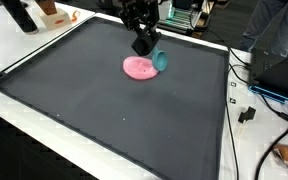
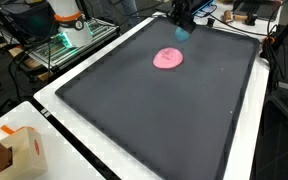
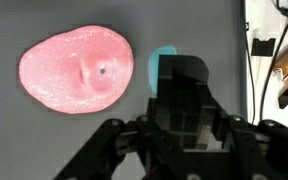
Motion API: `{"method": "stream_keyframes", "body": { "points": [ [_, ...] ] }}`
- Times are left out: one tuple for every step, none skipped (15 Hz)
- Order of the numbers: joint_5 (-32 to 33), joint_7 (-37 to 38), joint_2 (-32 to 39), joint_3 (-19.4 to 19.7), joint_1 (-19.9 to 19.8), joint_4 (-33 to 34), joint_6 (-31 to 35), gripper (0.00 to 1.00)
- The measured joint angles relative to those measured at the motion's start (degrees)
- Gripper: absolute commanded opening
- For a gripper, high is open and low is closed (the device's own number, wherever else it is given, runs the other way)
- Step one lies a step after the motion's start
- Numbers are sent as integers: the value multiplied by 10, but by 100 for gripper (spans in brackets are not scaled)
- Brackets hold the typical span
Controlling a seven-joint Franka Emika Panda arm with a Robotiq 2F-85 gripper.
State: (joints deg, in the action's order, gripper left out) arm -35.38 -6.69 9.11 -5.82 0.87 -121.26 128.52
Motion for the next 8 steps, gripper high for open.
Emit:
{"method": "stream_keyframes", "body": {
  "points": [
    [-19,-19,0,0,-3,-7,7,26],
    [-36,-35,0,1,-5,-14,12,26],
    [-51,-51,0,2,-7,-21,18,26],
    [-65,-66,0,3,-8,-27,22,26],
    [-79,-80,0,4,-9,-32,26,26],
    [-94,-94,0,5,-10,-38,29,26],
    [-109,-108,0,6,-11,-42,32,26],
    [-125,-121,0,7,-11,-46,39,26]
  ]
}}
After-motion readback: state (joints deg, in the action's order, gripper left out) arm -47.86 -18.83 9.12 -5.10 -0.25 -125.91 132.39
